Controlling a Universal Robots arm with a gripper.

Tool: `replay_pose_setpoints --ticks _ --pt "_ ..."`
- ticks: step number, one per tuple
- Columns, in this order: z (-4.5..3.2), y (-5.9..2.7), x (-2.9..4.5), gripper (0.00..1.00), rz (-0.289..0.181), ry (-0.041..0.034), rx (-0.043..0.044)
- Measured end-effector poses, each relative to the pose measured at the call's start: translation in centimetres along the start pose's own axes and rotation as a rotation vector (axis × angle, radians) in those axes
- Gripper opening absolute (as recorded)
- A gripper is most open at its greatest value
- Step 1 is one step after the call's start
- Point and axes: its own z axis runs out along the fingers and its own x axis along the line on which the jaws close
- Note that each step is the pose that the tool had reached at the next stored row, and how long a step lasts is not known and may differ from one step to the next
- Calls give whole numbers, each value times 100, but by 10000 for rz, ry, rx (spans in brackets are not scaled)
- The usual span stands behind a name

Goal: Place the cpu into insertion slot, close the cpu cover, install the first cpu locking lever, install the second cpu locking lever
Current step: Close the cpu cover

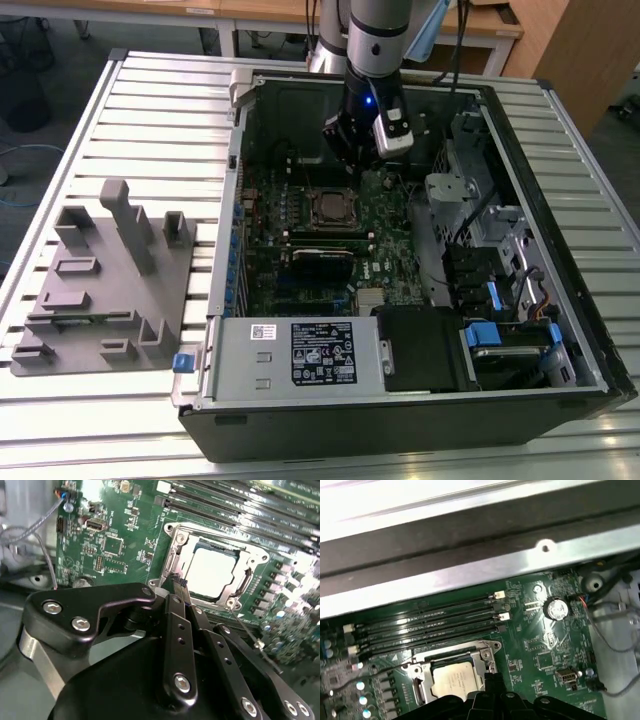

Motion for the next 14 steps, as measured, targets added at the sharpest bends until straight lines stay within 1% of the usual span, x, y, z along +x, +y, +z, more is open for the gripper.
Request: replay_pose_setpoints --ticks 4,5,14 --pt "2 0 0 10 -693 -1 -27" --pt "2 0 0 10 -797 -1 -30" --pt "2 0 0 10 -822 -1 -31"
